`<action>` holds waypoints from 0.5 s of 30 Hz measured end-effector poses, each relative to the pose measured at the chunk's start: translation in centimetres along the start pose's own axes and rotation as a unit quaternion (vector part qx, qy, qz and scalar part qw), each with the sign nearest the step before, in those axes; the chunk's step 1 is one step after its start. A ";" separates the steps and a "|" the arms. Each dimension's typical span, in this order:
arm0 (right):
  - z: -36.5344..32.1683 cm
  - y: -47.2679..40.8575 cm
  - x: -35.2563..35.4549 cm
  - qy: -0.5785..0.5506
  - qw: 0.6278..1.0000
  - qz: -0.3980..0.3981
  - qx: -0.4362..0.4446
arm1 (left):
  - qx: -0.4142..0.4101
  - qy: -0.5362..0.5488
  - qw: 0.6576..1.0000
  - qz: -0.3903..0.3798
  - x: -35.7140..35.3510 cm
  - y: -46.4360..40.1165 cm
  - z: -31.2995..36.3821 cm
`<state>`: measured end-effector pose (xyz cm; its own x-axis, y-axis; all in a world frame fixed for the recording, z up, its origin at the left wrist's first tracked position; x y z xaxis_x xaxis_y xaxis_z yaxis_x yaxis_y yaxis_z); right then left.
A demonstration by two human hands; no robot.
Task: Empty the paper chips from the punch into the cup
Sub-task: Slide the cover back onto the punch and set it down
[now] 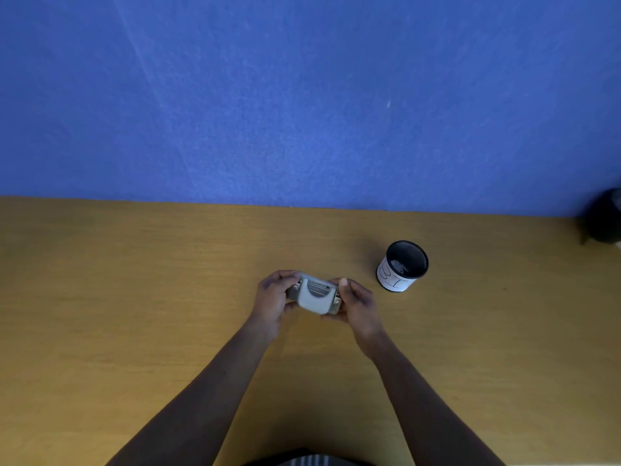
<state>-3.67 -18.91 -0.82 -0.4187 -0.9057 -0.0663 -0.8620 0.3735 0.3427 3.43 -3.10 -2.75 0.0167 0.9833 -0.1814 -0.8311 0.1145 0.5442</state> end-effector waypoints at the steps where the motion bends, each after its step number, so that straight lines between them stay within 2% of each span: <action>1: -0.1 0.0 0.0 -0.008 1.000 -0.002 0.001 | 0.003 0.010 1.000 0.004 0.2 0.0 -0.1; 5: -0.2 0.1 0.0 -0.025 0.999 -0.016 0.012 | 0.012 0.042 0.999 0.002 0.4 -0.1 -0.4; 12: 0.6 -0.2 0.8 -0.063 0.998 -0.004 -0.013 | 0.020 0.080 0.993 -0.082 -0.7 0.3 -0.7; 15: 1.2 -0.2 0.9 -0.065 0.997 -0.025 -0.027 | 0.007 0.064 0.992 -0.106 -0.9 0.4 -0.8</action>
<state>-4.20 -19.54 -2.10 -0.4115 -0.8881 -0.2047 -0.8680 0.3133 0.3852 2.66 -4.00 -3.04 0.1190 0.9112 -0.3945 -0.8084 0.3196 0.4943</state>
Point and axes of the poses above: each hand's wrist, its own y-axis away from the middle knuckle, its own x-axis out of the back of the hand, z = x × y, the point moved 9 cm from there along -y, towards the middle knuckle, and after that the axes turned 4 degrees about z, right-handed, at the moved point
